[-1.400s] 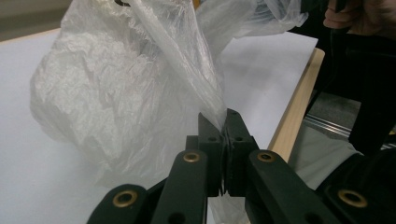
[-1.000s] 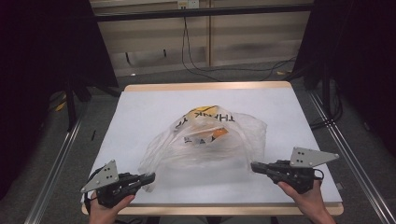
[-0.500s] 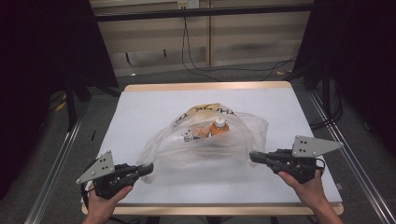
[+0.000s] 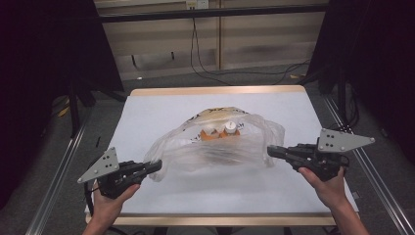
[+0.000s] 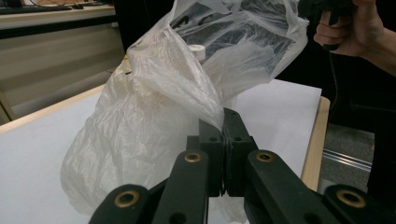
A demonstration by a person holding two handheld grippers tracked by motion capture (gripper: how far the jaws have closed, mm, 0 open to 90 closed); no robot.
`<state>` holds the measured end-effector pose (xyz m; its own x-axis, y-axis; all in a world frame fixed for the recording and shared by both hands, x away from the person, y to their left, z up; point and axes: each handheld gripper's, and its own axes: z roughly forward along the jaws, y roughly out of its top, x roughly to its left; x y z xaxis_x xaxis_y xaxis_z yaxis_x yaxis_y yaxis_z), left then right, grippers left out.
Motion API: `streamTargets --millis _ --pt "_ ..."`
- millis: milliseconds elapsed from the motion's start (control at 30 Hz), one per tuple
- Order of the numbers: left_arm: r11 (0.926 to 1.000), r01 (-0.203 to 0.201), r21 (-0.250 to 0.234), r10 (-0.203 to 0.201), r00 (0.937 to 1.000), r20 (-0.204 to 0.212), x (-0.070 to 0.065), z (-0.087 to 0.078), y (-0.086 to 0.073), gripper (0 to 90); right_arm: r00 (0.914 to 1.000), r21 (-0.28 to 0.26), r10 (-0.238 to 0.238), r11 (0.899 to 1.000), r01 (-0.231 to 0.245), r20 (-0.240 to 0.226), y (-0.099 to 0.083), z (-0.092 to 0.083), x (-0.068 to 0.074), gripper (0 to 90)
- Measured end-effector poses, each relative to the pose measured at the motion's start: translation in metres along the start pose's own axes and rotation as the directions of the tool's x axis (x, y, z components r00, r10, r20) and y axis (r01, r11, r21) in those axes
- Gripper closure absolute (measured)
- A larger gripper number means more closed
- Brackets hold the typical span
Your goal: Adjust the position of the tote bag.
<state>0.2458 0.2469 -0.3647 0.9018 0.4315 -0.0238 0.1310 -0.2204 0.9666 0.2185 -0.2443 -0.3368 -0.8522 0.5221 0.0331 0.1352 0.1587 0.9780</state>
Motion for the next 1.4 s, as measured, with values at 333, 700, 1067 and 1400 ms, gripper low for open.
streamTargets --millis 333,700,1067,1400 --pt "0.9991 -0.020 -0.036 0.020 0.9996 -0.018 0.011 0.007 0.024 89.0 0.9997 -0.057 -0.003 0.998 0.004 0.024 0.016 -0.004 -0.012 90.0" --pt "0.9934 -0.031 -0.110 0.029 0.9994 -0.020 0.032 0.006 0.053 89.0 0.9993 -0.094 -0.004 0.996 0.007 0.037 0.037 0.000 -0.026 90.0" --pt "0.9887 -0.054 -0.140 0.046 0.9974 -0.056 0.046 0.008 0.081 89.1 0.9977 -0.141 0.000 0.990 0.010 0.068 0.058 0.000 -0.040 90.0" --pt "0.9876 -0.032 -0.154 0.019 0.9966 -0.080 0.062 0.010 0.093 89.2 0.9958 -0.173 0.002 0.985 0.014 0.092 0.079 0.001 -0.051 90.0"
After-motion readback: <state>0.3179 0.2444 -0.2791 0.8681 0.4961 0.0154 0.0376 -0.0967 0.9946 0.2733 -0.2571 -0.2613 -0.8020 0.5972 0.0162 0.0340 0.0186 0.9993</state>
